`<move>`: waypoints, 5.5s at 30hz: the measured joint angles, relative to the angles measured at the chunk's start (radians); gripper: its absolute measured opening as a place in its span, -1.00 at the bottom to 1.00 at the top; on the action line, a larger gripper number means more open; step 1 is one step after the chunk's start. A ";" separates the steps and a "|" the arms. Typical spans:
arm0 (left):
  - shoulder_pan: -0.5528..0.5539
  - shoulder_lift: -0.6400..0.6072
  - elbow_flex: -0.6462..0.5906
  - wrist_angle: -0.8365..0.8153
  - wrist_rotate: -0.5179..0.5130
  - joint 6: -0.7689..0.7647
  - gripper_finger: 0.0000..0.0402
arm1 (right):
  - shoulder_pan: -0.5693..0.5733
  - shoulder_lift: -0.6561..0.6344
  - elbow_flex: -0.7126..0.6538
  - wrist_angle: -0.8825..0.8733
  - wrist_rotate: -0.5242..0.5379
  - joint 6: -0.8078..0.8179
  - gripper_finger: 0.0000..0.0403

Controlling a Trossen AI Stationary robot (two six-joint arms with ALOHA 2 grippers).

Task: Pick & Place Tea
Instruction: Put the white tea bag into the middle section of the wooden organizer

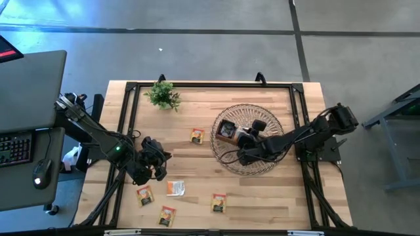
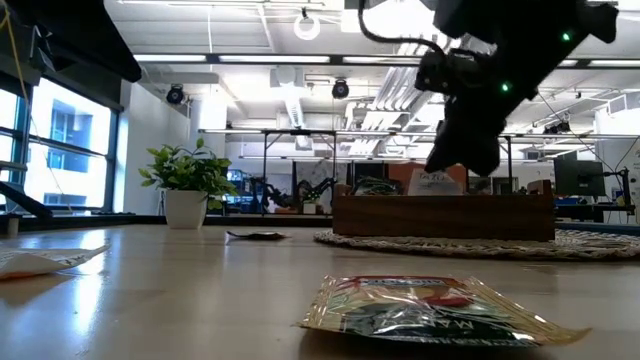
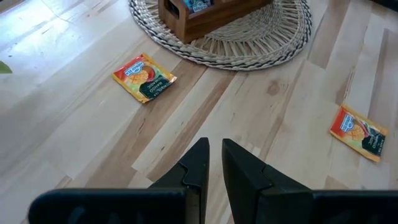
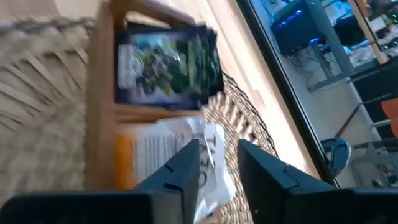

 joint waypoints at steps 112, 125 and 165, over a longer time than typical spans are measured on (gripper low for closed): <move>-0.098 0.240 0.000 -0.335 0.234 -0.472 -0.78 | -0.023 0.378 0.846 -0.944 -0.094 -0.078 -1.00; -0.098 0.240 0.000 -0.335 0.233 -0.472 -0.78 | -0.029 0.381 0.673 -0.873 -0.110 -0.132 -1.00; -0.098 0.240 -0.056 -0.389 0.596 -0.746 -0.78 | 0.010 0.380 0.708 -0.363 -0.345 -0.179 -0.45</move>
